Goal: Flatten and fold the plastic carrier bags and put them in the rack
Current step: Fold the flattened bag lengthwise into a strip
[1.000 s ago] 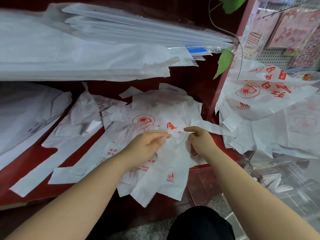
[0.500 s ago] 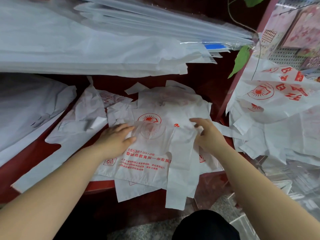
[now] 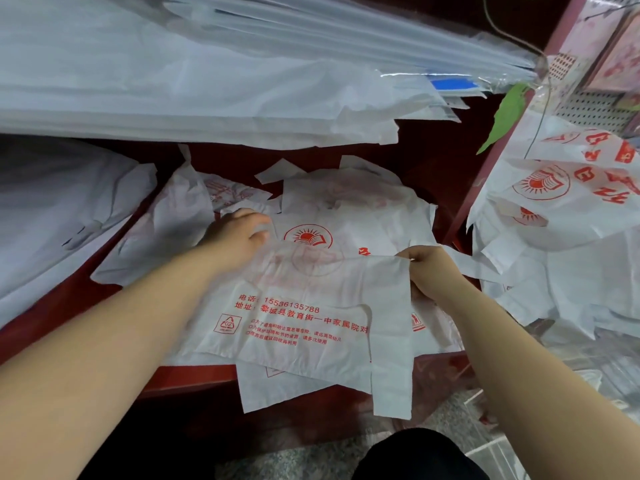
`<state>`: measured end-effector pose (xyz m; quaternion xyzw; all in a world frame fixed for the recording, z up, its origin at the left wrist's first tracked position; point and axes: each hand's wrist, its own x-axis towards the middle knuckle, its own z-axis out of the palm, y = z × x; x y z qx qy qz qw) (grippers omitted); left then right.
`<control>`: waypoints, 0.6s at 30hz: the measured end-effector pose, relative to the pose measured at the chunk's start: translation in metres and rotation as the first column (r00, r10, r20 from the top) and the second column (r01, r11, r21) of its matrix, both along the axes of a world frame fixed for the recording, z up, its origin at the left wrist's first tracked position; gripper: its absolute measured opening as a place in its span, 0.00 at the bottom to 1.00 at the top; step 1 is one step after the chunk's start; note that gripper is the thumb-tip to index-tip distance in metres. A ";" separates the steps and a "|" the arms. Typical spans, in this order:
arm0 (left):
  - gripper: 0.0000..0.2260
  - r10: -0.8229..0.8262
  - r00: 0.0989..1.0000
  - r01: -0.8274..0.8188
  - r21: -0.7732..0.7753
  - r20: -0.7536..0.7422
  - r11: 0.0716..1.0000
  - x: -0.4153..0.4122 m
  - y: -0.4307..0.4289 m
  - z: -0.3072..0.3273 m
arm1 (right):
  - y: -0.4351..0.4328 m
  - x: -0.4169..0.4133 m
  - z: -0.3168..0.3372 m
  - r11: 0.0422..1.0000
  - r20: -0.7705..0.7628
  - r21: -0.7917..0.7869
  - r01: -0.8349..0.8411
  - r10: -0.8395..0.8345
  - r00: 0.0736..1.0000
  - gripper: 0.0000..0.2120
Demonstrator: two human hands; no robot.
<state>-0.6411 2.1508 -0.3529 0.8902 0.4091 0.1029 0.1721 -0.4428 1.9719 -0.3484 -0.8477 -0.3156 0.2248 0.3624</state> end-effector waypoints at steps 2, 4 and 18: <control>0.18 -0.055 0.996 0.050 -0.071 -0.074 0.996 0.006 0.013 0.001 | -0.004 -0.001 0.001 1.000 -0.029 0.023 0.006 -0.005 1.000 0.14; 0.17 -0.096 0.993 0.086 -0.126 -0.070 0.988 0.011 0.020 0.002 | -0.008 0.000 0.003 0.999 -0.086 0.048 0.005 -0.001 0.996 0.14; 0.05 0.089 0.951 0.033 -0.383 0.295 0.923 -0.002 0.024 0.011 | -0.002 0.005 0.008 0.987 -0.039 -0.159 -0.035 0.029 0.999 0.18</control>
